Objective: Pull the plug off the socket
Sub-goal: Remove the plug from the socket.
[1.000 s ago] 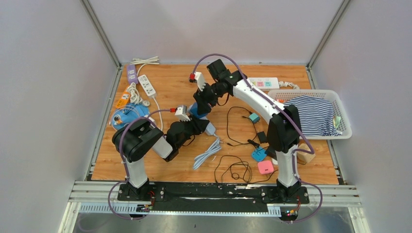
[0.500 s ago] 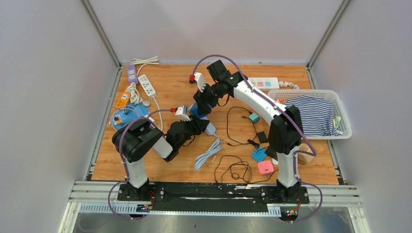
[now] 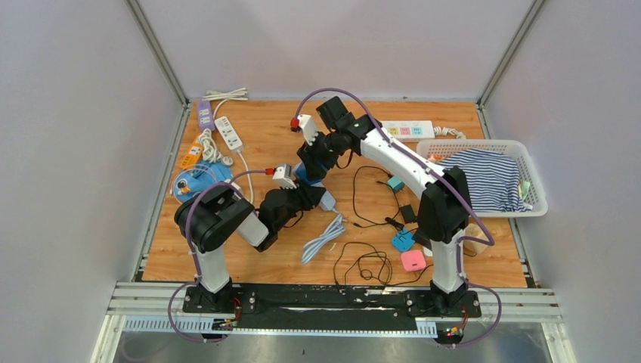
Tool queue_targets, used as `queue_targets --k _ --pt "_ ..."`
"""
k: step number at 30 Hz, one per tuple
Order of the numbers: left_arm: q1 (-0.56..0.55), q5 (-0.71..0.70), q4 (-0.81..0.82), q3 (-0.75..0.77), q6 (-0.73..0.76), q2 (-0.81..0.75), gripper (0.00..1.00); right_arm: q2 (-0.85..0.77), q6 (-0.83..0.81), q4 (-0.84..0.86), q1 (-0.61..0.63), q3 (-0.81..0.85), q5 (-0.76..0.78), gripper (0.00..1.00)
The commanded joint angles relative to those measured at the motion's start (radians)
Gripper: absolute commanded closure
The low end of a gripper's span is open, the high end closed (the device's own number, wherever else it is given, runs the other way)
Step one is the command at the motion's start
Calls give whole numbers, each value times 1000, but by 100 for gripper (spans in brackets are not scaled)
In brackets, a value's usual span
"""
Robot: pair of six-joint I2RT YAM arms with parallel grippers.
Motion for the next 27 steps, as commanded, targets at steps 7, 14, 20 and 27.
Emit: queue_targets --k 7,14,20,27 --pt "-8 39 29 16 82 6 100 -8 -153 -128 32 -20 -307 100" --pt "-8 39 26 16 85 4 100 -15 -162 -145 27 -6 -268 100" --pt "-8 39 27 16 85 4 100 2 -57 -41 20 -51 75 100" --pt "-8 44 31 18 84 7 100 -6 -143 -108 21 -41 -251 100"
